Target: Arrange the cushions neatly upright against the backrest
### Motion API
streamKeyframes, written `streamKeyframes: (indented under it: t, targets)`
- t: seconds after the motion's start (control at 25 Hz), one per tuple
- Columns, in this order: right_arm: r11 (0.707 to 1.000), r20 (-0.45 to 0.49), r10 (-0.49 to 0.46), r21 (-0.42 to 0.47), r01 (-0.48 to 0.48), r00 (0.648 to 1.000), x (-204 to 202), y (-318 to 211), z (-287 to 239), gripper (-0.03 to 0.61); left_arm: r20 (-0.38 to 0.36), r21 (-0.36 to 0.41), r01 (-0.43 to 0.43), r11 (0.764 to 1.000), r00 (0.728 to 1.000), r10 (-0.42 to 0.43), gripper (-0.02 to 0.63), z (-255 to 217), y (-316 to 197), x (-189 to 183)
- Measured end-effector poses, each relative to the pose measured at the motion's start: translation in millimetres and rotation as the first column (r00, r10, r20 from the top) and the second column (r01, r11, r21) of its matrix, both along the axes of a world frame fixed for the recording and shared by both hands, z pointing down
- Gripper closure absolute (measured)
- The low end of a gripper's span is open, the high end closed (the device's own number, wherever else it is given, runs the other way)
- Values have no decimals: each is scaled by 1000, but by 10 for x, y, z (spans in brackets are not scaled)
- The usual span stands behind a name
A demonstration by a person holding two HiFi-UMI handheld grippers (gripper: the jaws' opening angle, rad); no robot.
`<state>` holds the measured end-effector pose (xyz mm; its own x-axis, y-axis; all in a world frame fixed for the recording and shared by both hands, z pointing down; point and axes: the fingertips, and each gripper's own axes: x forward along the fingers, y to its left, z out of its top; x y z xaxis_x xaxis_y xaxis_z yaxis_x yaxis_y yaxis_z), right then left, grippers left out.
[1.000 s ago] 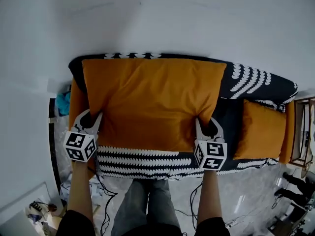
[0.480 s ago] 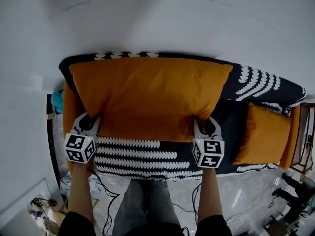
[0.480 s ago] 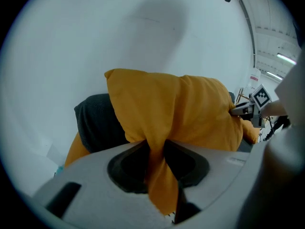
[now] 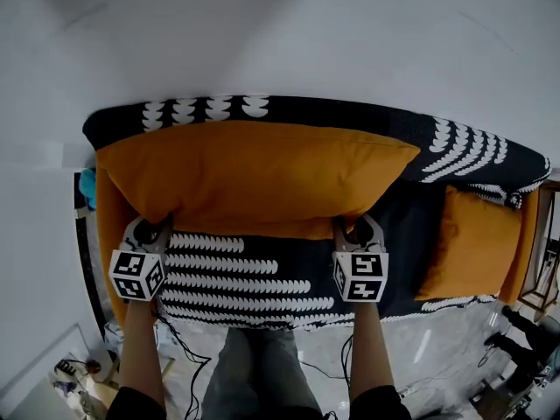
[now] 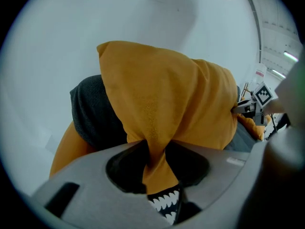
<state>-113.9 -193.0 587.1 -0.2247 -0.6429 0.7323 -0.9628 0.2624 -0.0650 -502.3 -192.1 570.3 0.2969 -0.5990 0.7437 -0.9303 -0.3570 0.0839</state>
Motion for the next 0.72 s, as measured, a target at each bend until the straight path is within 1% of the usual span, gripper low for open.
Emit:
streamKeyframes:
  t: [0.2,0.32,0.48,0.56,0.64,0.72]
  targets:
    - [1000,21,9,5,-9,1000,55,-54,72,410,-22,7,25,1000,999,-24,485,41,-28,27]
    - [1000,43,23,-1,-23,999,79,-53,111,388,-26,1,42,999,999,-42,471,60,-19,11]
    - [999,63,40,-28,-38,997,122,-32,164,364,-17,-15,87,996,996,-87,430,102,-8,-32]
    - [999,55,44,-31,-42,997,154,-5,146,351,-20,-18,112,994,993,-113,404,80,12,-51]
    - [998,47,55,-31,-53,997,195,57,95,348,-61,-17,153,988,986,-154,390,11,77,-76]
    - [997,50,70,-22,-69,996,241,112,9,356,-107,-12,204,979,973,-204,391,-76,152,-135]
